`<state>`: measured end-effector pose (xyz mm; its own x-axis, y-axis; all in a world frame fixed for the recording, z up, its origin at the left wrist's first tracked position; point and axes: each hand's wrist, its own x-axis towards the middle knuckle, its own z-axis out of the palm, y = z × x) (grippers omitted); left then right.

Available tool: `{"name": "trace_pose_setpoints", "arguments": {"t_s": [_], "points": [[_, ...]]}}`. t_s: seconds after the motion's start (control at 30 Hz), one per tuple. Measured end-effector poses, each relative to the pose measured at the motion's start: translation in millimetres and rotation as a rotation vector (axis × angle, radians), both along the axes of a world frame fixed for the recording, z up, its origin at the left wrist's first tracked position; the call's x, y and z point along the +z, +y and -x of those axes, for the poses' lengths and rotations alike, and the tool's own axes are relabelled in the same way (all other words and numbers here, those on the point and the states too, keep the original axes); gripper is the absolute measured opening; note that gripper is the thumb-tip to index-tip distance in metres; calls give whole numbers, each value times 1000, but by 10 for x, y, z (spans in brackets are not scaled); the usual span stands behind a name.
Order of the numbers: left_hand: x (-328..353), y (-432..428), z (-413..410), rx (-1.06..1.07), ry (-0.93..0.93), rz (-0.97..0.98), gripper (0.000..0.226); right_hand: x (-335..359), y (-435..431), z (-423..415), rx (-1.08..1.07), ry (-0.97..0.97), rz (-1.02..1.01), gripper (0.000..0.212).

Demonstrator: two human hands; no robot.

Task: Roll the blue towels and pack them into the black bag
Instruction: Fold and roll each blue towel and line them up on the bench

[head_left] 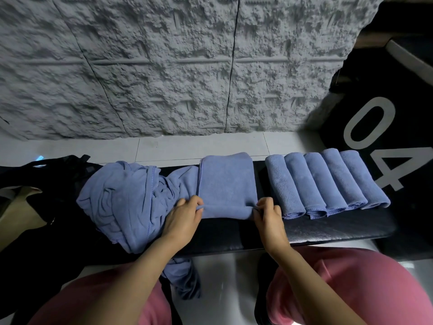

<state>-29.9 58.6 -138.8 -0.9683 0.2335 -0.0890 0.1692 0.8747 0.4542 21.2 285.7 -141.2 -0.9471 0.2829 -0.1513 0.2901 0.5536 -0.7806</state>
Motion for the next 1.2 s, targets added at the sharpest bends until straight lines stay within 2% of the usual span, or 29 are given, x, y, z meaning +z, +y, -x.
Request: {"name": "trace_pose_setpoints", "arguments": {"t_s": [0.1, 0.17, 0.27, 0.4, 0.5, 0.63, 0.77, 0.9, 1.03, 1.2], "points": [[15, 31, -2, 14, -27, 57, 12, -6, -34, 10, 20, -62, -30, 17], [23, 46, -11, 29, 12, 88, 12, -32, -42, 20, 53, -33, -161, 15], [-4, 57, -8, -20, 178, 60, 7, -64, -12, 33, 158, 169, -461, 14], [-99, -11, 47, -141, 286, -29, 22, -87, 21, -64, 266, 369, -547, 16], [-117, -68, 46, -185, 312, -59, 20, -168, 66, -143, 297, 392, -542, 23], [-136, -95, -10, -213, 241, -4, 44, -239, 79, -166, 258, 298, -506, 46], [-184, -82, 6, -87, 78, -151, 39, -251, 50, -130, 149, 278, -338, 50], [-100, -38, 40, 94, -96, -287, 38, -195, 65, -89, -4, 104, -63, 57], [-51, 9, 61, 158, -134, -274, 38, -141, 70, -34, -74, 57, 3, 52], [-31, 11, 51, 150, -52, -88, 28, -105, 47, 8, -72, 27, -8, 32]]}}
